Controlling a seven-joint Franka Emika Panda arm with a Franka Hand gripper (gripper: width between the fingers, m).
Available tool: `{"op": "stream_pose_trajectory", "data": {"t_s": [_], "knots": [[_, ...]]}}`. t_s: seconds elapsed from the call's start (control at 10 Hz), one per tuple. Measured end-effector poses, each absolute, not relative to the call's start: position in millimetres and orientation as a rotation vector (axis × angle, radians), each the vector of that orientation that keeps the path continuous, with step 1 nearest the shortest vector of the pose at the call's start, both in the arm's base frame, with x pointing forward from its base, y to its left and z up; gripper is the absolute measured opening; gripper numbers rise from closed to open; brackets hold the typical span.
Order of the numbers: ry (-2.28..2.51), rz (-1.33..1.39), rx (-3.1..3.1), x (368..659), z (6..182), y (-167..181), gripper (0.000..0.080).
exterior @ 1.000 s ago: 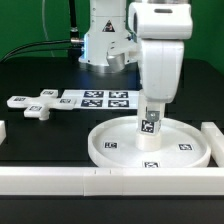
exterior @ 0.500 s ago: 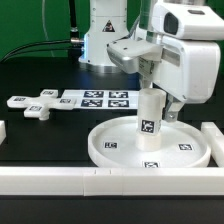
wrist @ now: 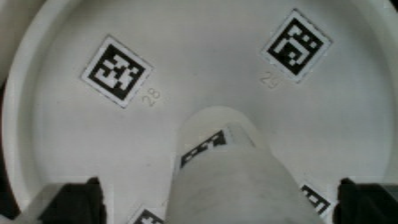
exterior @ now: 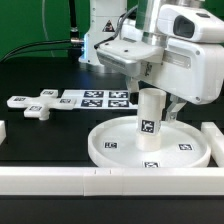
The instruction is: Assemble round table
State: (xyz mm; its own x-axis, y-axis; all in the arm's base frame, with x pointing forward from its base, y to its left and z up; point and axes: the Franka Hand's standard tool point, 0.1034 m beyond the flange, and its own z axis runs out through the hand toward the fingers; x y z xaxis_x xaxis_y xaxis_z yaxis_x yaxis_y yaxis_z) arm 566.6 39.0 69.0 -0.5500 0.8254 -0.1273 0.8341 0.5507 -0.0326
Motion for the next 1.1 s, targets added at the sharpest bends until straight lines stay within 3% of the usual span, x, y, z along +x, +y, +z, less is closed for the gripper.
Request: {"op": "stream_pose_trajectory", "data": {"t_s": [0.2, 0.7, 1.1], "knots": [[2.678, -0.137, 1.443, 566.3, 68.7, 37.7, 0.0402], [2.631, -0.135, 1.522, 566.3, 68.5, 36.1, 0.0404], [2.078, -0.117, 2.203, 562.4, 67.4, 34.6, 0.0407]]}}
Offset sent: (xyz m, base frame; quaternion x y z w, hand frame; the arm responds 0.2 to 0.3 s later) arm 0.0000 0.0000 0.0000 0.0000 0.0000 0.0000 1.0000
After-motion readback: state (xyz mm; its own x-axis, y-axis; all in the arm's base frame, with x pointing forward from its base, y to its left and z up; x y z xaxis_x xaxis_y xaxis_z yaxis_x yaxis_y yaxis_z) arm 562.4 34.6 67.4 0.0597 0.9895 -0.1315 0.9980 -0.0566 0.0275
